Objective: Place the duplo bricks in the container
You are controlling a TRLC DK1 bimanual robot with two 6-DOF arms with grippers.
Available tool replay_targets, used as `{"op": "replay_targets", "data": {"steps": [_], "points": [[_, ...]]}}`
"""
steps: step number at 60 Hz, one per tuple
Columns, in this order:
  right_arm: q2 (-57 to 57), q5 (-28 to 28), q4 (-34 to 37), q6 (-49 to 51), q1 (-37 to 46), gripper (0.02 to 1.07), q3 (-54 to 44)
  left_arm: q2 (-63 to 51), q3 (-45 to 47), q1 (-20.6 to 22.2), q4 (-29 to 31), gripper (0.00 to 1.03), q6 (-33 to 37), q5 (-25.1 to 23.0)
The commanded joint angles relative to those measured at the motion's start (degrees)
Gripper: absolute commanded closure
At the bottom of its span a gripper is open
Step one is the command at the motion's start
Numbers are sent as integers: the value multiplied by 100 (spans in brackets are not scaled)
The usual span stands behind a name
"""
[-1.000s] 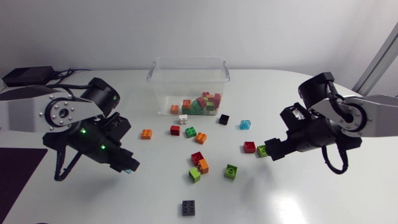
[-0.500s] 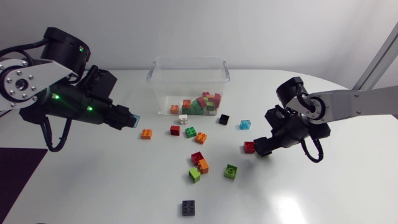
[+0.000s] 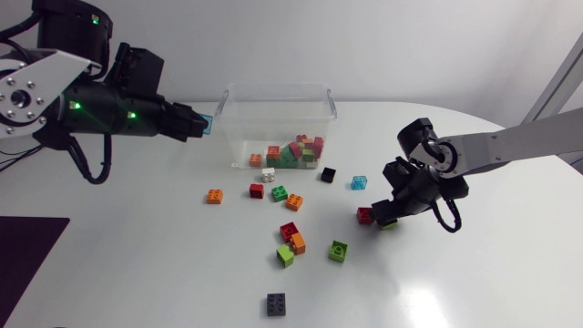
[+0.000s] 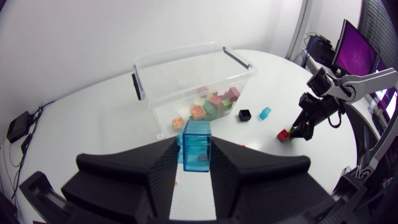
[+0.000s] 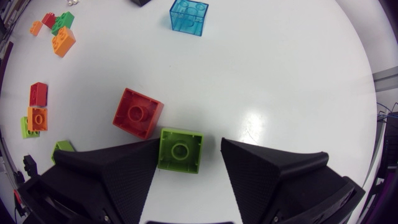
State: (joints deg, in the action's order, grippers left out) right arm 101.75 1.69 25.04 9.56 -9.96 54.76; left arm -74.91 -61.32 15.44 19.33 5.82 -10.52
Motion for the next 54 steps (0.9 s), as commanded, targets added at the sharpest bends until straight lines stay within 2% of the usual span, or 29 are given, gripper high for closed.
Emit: {"op": "replay_targets", "data": {"steps": [1,3,6,9,27,54], "points": [[160,-2,-52,125,29,50,131,-287,-275,20,-202,83,-169,-64],[178,-2,-60,125,38,53,131,-340,-293,29,-307,84,-187,-73],[196,68,-78,98,46,65,158,-454,-363,64,-465,83,-205,-73],[178,129,-69,98,90,70,175,-577,-451,73,-615,83,-249,-73],[-534,112,467,125,55,71,430,-1570,-1312,91,-1309,83,-547,-73],[-1219,77,1038,-69,-718,71,1335,-3196,-2956,161,-1221,83,-556,-73]]}}
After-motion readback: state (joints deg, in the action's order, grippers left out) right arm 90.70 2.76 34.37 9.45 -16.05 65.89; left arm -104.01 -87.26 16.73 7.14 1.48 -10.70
